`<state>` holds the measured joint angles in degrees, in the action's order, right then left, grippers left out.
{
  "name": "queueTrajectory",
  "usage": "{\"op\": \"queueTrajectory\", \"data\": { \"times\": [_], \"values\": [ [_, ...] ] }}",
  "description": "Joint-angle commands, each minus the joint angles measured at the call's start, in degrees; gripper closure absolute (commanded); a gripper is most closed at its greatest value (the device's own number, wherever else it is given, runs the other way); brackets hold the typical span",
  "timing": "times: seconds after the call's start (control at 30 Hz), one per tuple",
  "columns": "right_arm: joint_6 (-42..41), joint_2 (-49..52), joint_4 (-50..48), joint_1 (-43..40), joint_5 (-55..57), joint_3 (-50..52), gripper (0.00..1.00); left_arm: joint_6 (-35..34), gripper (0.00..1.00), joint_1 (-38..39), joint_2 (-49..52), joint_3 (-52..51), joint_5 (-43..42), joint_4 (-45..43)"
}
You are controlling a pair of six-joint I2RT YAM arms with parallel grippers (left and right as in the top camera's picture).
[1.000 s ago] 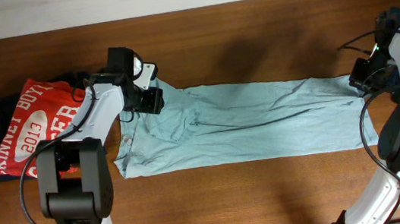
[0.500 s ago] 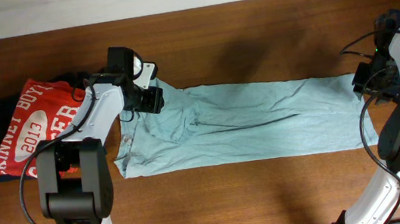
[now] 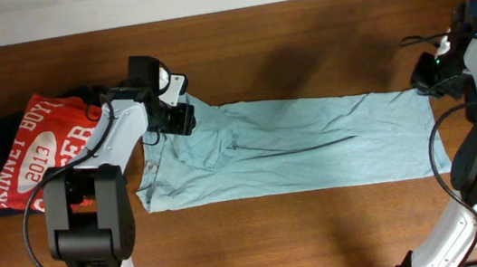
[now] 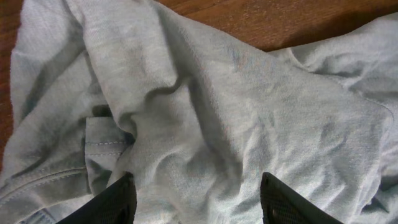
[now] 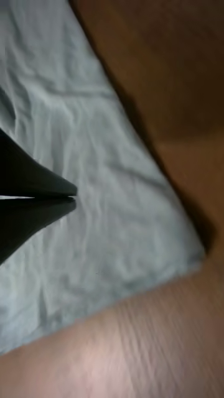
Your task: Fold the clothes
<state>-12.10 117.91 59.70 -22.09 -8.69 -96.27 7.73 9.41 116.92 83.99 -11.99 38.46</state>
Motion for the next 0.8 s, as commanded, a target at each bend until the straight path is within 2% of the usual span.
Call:
{"op": "queueTrajectory", "data": {
  "times": [0.0,0.2,0.37,0.47,0.67,0.73,0.77],
  "values": [
    [2.9,3.0,-0.5,1.6,-5.7,0.9,0.96,1.0,0.37,0.2,0.2,-0.2,0.0,0.1],
    [2.9,6.2,-3.1,1.6,-2.8,4.0,0.96,1.0,0.37,0.2,0.2,-0.2,0.1,0.3],
    [1.4,6.6,-4.3,-0.9,1.2,4.3,0.96,1.2,0.37,0.2,0.2,-0.2,5.5,1.6],
    [1.1,6.6,-5.1,-1.8,1.3,4.3,0.96,4.0,0.36,0.2,0.2,-0.2,6.1,1.6],
    [1.1,6.6,-6.0,-2.0,1.9,4.3,0.96,2.8,0.37,-0.7,0.2,-0.3,11.0,1.7],
    [0.9,6.5,-5.8,-2.0,1.3,4.3,0.96,0.7,0.41,-1.8,0.2,-0.3,11.1,1.9],
    [0.9,6.4,-5.7,-2.0,-0.2,4.3,0.96,1.2,0.44,-2.7,-0.1,-0.3,7.2,1.9]
  ]
}}
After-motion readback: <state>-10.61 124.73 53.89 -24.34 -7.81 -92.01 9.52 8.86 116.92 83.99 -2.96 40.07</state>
